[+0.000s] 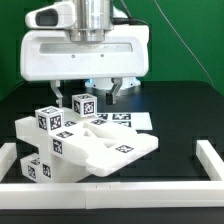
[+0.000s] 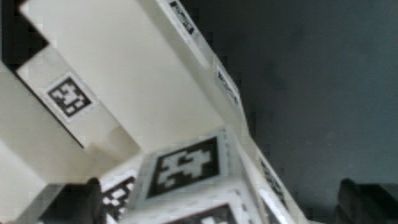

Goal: Assemble chair

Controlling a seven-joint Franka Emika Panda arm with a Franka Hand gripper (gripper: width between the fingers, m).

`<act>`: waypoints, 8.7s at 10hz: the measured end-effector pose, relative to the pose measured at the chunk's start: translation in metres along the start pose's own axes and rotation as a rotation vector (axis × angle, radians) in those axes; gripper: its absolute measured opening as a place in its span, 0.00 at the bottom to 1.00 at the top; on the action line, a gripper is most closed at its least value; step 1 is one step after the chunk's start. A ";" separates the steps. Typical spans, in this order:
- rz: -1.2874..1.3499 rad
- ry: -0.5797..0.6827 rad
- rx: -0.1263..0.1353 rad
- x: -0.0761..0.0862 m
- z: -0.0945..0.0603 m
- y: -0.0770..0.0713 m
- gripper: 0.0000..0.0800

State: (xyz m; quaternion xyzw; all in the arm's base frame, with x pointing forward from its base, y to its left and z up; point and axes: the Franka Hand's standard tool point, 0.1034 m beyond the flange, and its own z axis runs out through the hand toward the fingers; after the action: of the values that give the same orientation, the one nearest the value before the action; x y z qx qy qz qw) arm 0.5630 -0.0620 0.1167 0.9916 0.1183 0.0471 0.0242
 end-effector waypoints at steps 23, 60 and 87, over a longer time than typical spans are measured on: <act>0.157 0.014 0.016 -0.004 0.003 0.007 0.81; 0.560 -0.036 0.010 0.002 0.000 0.001 0.35; 0.536 0.002 0.004 0.002 0.003 -0.007 0.36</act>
Offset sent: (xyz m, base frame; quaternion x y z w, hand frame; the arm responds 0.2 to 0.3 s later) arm 0.0000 0.0000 0.0000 0.0000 0.0000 0.1938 0.9810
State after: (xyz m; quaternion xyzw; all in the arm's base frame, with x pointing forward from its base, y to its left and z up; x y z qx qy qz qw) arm 0.5633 -0.0547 0.1135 0.9875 -0.1484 0.0524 0.0088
